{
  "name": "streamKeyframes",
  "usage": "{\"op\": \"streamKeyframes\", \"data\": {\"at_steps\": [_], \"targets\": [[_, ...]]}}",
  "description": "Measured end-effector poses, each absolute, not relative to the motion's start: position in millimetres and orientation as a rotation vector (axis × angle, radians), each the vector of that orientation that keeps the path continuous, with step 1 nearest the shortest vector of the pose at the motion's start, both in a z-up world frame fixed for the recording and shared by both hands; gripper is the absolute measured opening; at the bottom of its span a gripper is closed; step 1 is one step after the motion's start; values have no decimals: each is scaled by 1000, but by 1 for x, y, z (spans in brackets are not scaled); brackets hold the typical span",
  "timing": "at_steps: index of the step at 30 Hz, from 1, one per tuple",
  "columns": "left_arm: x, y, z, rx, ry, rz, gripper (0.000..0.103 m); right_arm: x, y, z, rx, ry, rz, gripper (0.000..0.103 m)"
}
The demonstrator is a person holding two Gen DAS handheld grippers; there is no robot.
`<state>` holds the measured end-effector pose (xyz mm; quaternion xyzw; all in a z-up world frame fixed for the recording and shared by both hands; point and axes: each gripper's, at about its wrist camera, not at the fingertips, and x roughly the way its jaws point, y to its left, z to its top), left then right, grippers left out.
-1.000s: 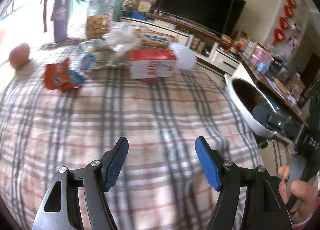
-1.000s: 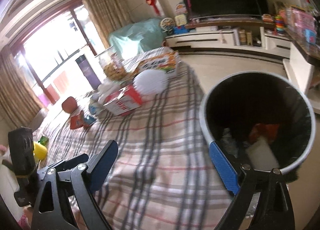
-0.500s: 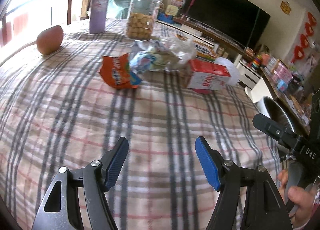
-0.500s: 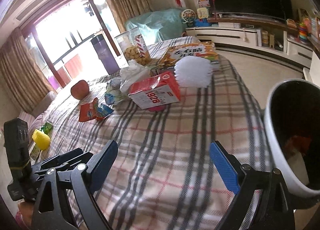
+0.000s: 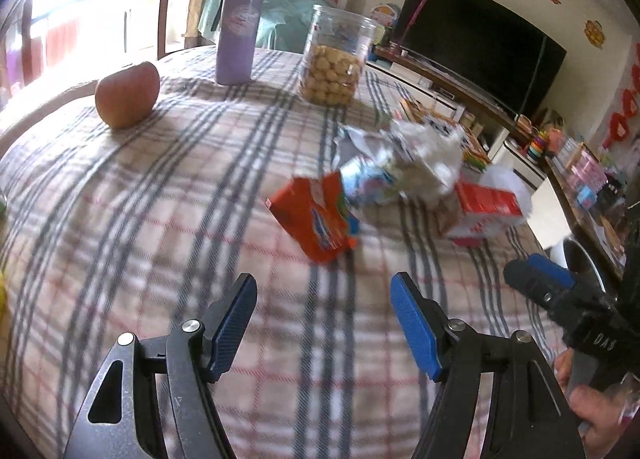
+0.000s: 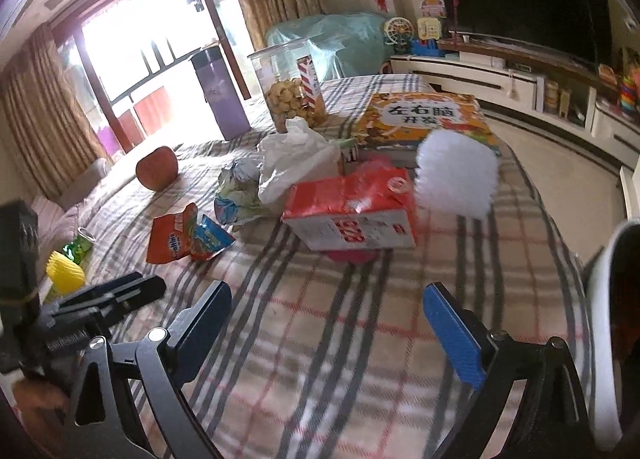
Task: Collect trash
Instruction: 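Move both open tools back over the bed toward the remaining trash, then grasp the orange snack wrapper with the left tool while the right tool grasps the red-and-white milk carton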
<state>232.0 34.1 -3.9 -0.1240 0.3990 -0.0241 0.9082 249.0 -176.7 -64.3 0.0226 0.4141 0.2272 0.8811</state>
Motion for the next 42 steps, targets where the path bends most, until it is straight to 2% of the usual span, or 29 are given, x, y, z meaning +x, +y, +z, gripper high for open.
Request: {"op": "streamKeyframes", "data": {"at_steps": [14,16,17,18,19,21,27,30,34,37,39,41,42], "targets": [[283,48,-21,-288,825,-86,66,291,-151,-79,-9,880,375,98],[287,44,-25,-272,828,-96,54,292,-149,-81,-33,880,366,97],[291,41,-28,-264,839,-112,39,292,-149,-82,-36,879,369,96],[292,40,-30,-259,846,-119,24,291,-150,-83,-34,877,373,89],[293,38,-32,-255,852,-127,20,291,-151,-84,-28,879,378,83],[292,35,-34,-245,848,-128,19,290,-156,-84,-9,889,389,58],[281,29,-35,-230,838,-142,18,281,-168,-83,37,900,421,25],[273,26,-35,-231,839,-156,18,270,-175,-80,48,909,444,18],[262,25,-34,-245,836,-173,18,249,-189,-74,59,925,452,18],[256,25,-35,-258,836,-177,18,245,-198,-67,126,915,451,34],[253,23,-37,-262,842,-179,18,245,-197,-60,131,874,416,59],[251,24,-38,-265,844,-180,18,251,-192,-56,132,860,387,66],[248,23,-37,-266,842,-179,18,258,-187,-56,139,867,371,66]]}}
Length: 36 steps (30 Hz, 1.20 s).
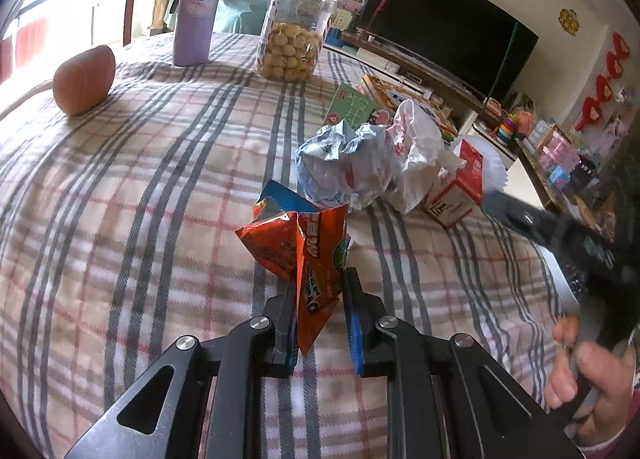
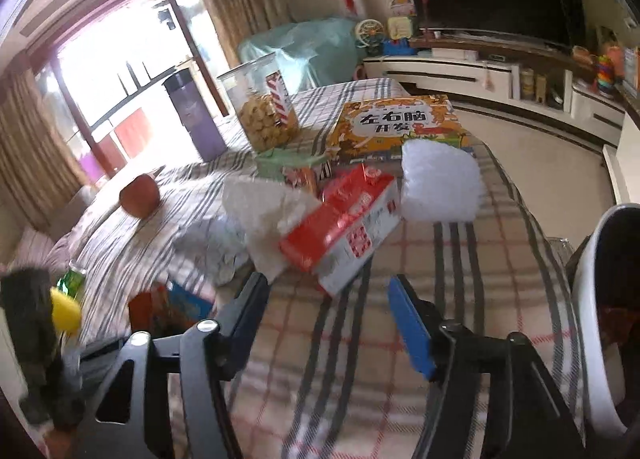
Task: Collect trash
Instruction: 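Grasp the orange snack wrapper with the left tool while the right tool grasps the red-and-white milk carton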
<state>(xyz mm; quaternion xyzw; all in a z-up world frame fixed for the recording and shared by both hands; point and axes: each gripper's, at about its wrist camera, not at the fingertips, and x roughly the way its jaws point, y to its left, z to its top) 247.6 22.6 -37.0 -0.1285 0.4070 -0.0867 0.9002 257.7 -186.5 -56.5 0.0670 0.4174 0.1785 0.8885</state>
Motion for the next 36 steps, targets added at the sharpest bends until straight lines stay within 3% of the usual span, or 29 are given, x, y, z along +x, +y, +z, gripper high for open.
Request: {"op": "streamKeyframes", "data": {"at_steps": [8,14,23,28,30,31,36], "targets": [[239,23,-37,-281,847,-184,18,292,-166,-75,168,895,256,65],[234,15,-37,-281,852,-208,18,281,-181,-78,181,927,328,38],[220,-11,-32,-262,858,-269,18,229,-222,-57,61,1042,474,35],[221,-17,-36,-255,869,-261,18,224,-232,-58,80,1006,413,47],[221,-16,-36,-259,870,-256,18,226,-228,-58,105,962,405,69],[221,-16,-35,-260,870,-254,18,228,-225,-59,104,940,406,73],[222,-13,-35,-272,869,-240,18,243,-211,-72,114,928,430,69]]}}
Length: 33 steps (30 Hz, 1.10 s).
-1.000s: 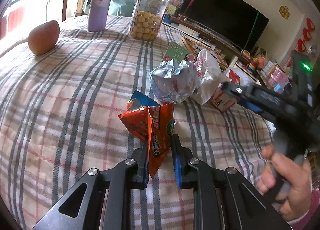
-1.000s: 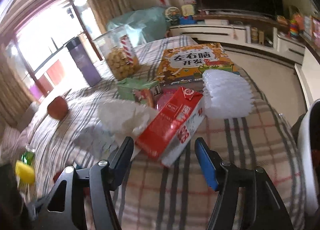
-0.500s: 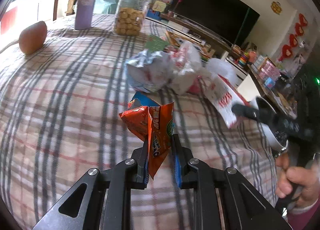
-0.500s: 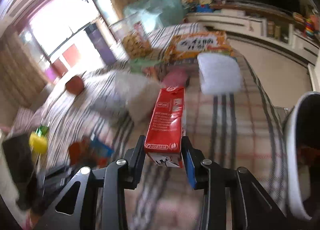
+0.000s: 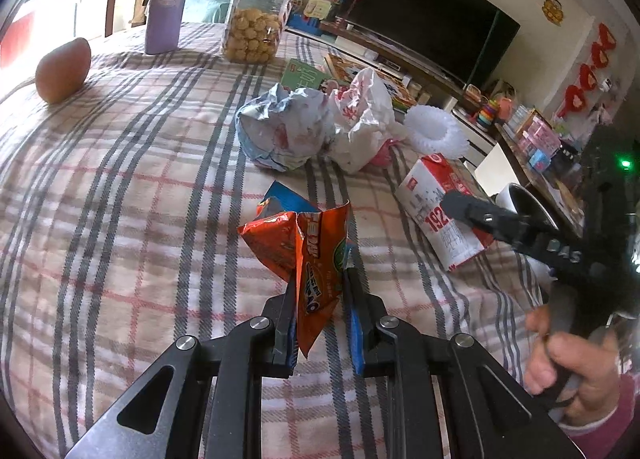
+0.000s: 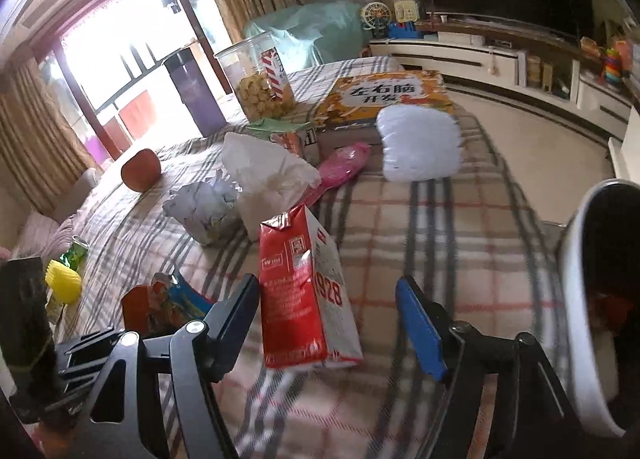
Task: Collect trash
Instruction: 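Grasp the orange snack wrapper with the left tool while the right tool grasps the red-and-white milk carton, then carry the orange wrapper and milk carton over the bin with both tools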
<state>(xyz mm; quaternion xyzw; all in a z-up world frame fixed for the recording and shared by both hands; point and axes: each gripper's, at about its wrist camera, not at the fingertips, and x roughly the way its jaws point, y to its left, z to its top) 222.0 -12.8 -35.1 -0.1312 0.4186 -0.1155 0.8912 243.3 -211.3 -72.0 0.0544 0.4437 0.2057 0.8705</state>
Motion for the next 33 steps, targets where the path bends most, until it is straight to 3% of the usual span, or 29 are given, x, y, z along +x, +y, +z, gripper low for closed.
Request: {"op": "streamKeyframes", "data": {"at_steps": [1,2,3,33], "targets": [[221,-13,-35,-271,868,-239,18,245,-209,-76,114,936,434,64],[221,-14,-35,-269,867,-238,18,245,-209,-78,117,945,441,46],[220,-16,-34,-265,864,-238,17,245,-208,-80,123,956,452,35],[223,-163,-3,-95,835,-554,17,165,-371,-28,265,827,248,33]]}}
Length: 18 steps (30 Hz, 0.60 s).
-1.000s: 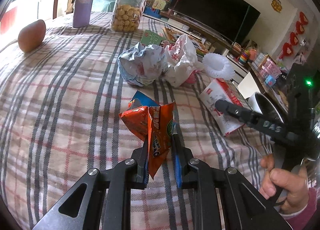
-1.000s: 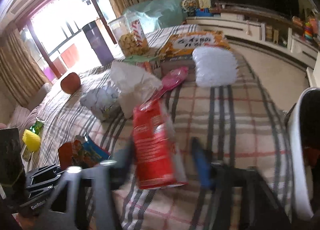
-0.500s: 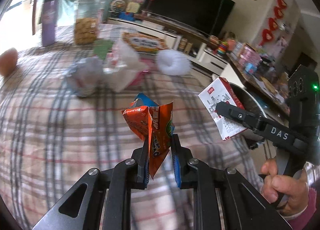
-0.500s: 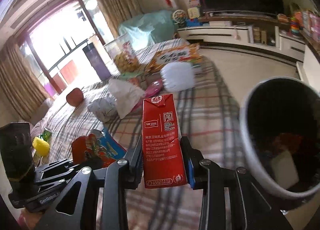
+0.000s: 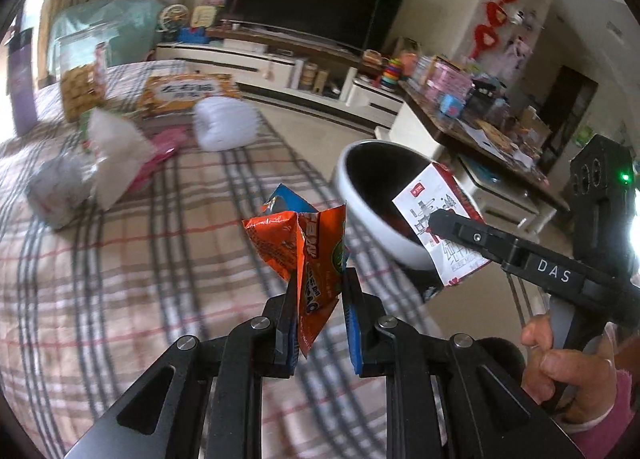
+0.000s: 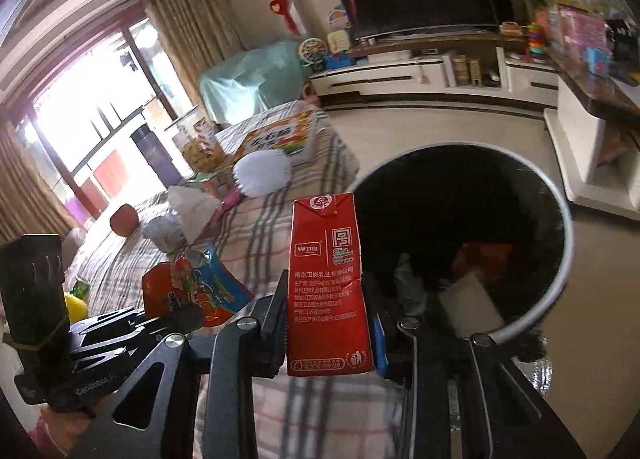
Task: Collect trash
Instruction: 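Carry the orange wrapper and milk carton over the bin with both tools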
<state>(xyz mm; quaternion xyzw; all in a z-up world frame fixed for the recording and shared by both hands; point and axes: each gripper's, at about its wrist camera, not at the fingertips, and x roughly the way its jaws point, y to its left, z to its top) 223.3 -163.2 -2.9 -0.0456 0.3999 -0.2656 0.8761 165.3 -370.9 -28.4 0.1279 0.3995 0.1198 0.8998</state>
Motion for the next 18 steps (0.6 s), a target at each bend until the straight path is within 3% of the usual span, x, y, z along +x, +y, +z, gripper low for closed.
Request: {"op": "streamKeyframes", "data": {"at_steps": [18], "targets": [[264,-237,-2,-17,852,-660,17,171,-433,-28,326,807,140,33]]}}
